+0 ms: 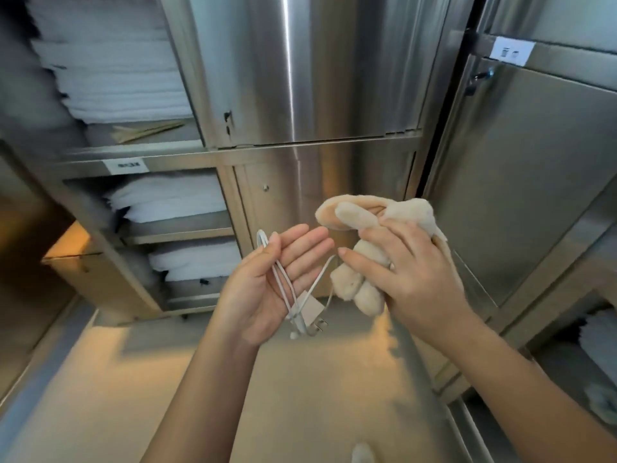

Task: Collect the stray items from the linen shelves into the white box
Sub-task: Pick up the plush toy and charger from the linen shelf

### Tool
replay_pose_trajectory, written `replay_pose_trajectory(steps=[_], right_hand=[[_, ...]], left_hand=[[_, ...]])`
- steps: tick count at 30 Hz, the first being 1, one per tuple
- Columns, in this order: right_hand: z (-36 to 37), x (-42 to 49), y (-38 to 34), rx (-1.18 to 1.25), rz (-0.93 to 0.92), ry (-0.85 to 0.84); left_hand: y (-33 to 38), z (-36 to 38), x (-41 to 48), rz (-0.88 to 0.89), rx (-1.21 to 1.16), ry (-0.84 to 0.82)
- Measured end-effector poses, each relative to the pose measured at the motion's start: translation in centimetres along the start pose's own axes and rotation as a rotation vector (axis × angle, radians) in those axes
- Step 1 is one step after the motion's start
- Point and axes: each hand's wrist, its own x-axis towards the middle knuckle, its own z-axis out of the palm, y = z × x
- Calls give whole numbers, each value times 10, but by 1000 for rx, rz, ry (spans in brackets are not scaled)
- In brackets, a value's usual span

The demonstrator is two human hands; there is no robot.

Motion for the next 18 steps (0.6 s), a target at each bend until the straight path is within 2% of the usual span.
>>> replay_pose_trajectory(steps=[6,18], right_hand=[[63,55,-40,132,-155,-3],[185,179,-117,603,-456,33]], left_hand=[[45,-60,-26,167,22,200],[126,-145,-37,457,34,539]])
